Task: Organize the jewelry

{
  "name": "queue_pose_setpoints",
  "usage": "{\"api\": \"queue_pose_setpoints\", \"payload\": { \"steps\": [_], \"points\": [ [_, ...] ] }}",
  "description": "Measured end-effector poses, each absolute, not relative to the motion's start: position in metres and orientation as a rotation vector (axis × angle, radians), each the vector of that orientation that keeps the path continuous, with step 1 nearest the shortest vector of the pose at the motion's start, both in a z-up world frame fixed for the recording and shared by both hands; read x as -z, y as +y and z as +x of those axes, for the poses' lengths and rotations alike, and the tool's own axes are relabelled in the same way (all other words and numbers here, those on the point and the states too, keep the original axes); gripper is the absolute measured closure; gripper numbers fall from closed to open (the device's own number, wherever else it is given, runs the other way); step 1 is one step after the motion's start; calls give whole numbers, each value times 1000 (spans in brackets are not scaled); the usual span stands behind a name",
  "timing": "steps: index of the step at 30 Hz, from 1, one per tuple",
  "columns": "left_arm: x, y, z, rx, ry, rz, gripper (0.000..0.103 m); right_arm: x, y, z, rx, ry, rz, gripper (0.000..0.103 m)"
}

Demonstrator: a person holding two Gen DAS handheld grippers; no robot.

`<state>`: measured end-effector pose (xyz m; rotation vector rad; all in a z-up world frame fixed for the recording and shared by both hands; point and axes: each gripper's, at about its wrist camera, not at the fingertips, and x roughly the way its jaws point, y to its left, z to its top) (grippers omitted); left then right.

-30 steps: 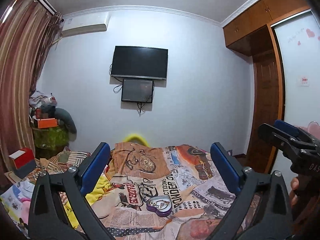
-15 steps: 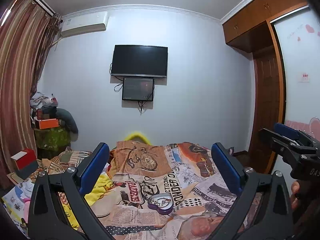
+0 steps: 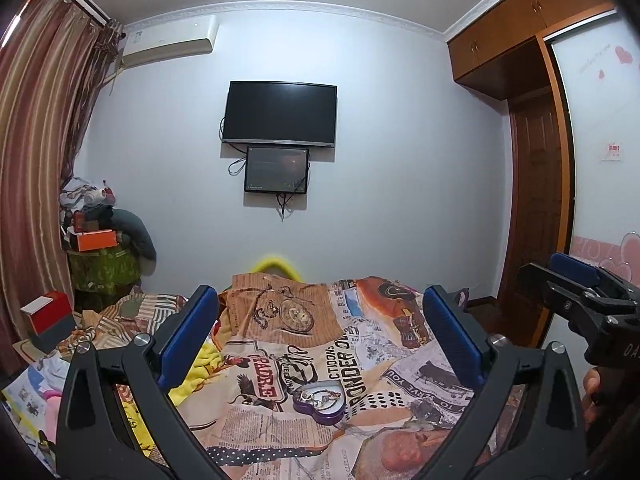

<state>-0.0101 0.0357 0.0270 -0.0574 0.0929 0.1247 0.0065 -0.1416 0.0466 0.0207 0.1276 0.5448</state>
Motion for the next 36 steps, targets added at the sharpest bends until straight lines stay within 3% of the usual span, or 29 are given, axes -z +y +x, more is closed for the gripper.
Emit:
{"api": "queue_pose_setpoints", "payload": {
  "steps": [36],
  "points": [
    [-15, 45, 2, -94, 128, -85, 0, -44, -142, 11, -540, 157, 22, 0]
  ]
}}
